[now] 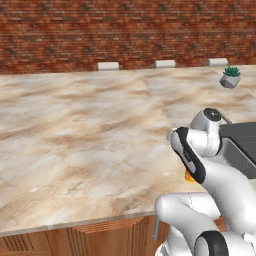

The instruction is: Pick the cup and bowl from the counter and place them on the counter next to the sink.

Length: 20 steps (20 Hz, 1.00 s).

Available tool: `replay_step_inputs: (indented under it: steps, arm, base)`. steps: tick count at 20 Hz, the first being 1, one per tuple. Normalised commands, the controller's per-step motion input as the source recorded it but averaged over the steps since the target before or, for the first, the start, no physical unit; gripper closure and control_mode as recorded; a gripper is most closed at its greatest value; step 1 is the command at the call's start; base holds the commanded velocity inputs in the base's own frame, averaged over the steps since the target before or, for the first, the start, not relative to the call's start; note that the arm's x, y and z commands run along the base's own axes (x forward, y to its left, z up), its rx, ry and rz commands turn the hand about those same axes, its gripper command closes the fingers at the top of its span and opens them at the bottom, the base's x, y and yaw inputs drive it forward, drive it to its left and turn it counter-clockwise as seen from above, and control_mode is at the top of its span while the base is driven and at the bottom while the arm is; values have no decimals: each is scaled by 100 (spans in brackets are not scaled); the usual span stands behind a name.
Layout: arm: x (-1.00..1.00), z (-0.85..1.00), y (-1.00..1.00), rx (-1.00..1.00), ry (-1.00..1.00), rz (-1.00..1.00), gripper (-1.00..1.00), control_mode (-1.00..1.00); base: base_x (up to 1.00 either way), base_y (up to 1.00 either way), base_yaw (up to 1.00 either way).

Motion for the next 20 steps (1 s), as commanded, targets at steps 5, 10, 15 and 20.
replay_step_inputs:
  steps: [5,10,15,20]
  arm:
    - [-74,49,0,-9,-3,13,-100,-100]
    - [-84,51,0,-21,-1,14,-100,-100]
    - [-91,50,0,-26,0,12,-100,-100]
    - [-43,17,2,-19,0,9,-100,-100]
  base:
    - [0,0,0]
    - [0,0,0]
    - [0,0,0]
    - [0,0,0]
